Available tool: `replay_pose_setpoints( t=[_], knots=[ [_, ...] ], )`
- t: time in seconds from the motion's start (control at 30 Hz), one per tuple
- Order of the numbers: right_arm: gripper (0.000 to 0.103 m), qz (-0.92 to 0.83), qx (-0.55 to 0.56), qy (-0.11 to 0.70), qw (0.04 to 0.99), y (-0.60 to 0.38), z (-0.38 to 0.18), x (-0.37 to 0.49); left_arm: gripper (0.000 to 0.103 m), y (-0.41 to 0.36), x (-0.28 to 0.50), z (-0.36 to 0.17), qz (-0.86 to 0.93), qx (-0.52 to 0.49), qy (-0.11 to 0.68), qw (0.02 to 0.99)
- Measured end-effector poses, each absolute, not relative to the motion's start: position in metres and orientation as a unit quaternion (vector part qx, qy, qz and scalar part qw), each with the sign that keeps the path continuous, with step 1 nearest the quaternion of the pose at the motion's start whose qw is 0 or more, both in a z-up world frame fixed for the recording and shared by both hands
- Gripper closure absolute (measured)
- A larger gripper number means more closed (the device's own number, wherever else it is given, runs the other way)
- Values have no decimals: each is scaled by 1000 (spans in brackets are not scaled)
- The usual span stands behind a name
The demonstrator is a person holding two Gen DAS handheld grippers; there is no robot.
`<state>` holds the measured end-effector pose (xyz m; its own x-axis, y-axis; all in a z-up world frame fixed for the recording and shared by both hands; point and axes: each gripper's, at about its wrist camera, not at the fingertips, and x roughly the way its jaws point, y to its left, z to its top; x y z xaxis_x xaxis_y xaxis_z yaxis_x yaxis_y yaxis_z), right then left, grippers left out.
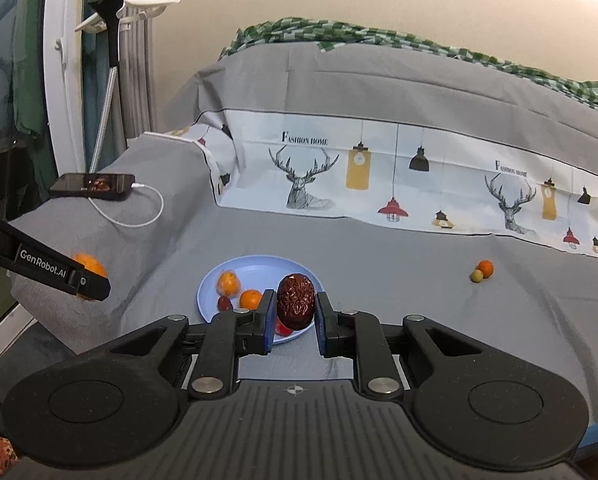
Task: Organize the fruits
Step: 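Carry the orange fruit and jujube over the blue plate with both tools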
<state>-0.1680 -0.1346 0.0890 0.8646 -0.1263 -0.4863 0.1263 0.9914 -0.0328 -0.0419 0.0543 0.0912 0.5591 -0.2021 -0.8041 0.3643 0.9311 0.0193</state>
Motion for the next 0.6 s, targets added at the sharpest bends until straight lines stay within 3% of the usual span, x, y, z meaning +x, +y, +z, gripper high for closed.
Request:
replay_pose_setpoints(
  t=[0.6],
  knots=[
    [82,-49,5,293,955,-139,69,-100,62,29,23,73,-175,92,462,865]
  ],
)
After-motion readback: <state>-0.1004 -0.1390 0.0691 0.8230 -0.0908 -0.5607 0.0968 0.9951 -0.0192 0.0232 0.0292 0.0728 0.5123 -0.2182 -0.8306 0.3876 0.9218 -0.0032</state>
